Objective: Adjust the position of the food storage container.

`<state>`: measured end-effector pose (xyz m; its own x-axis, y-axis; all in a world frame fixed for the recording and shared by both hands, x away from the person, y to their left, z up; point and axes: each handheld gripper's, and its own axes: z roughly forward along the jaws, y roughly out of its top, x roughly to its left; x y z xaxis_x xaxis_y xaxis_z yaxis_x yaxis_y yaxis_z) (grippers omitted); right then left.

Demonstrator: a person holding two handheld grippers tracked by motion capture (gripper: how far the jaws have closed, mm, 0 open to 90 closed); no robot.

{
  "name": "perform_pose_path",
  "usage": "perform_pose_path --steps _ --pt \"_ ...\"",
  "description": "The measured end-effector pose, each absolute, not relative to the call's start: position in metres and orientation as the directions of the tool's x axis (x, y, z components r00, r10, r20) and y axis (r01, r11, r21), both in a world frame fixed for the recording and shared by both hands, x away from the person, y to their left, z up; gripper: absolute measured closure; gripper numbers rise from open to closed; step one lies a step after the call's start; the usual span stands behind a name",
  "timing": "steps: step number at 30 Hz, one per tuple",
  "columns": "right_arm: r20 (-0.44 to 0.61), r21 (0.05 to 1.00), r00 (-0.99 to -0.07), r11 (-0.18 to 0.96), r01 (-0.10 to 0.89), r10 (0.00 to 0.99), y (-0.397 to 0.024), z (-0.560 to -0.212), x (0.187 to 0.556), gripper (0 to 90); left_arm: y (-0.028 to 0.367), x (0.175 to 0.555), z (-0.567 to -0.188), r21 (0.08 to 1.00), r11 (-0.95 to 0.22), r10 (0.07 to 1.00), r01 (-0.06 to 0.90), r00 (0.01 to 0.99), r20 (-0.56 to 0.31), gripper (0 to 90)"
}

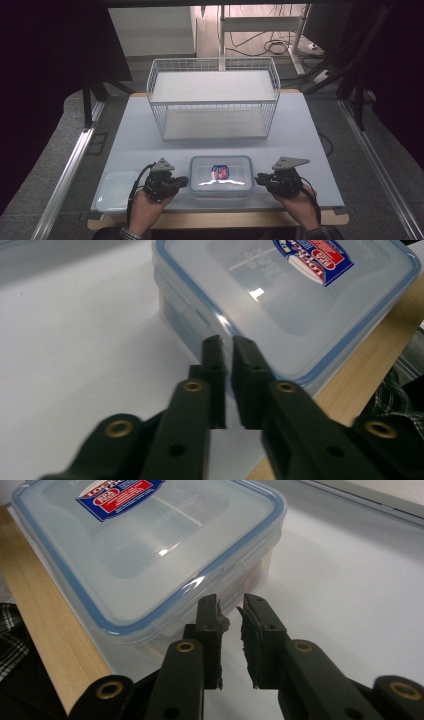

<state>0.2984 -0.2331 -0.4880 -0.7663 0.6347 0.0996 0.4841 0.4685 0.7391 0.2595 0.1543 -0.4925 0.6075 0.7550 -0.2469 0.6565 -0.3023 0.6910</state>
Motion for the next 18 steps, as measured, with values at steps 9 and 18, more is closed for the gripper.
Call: perform_pose_path --steps 9,18 --pt "0.077 0.766 -0.756 0.447 0.462 0.65 -0.244 -0.478 0.289 55.9 0.163 0.248 -0.492 0.746 -0.324 0.775 0.581 0.616 -0.144 42.7" --pt "0.066 0.784 -0.769 0.444 0.435 0.636 -0.241 -0.481 0.288 27.2 0.167 0.242 -0.496 0.745 -0.345 0.761 0.571 0.635 -0.134 18.7"
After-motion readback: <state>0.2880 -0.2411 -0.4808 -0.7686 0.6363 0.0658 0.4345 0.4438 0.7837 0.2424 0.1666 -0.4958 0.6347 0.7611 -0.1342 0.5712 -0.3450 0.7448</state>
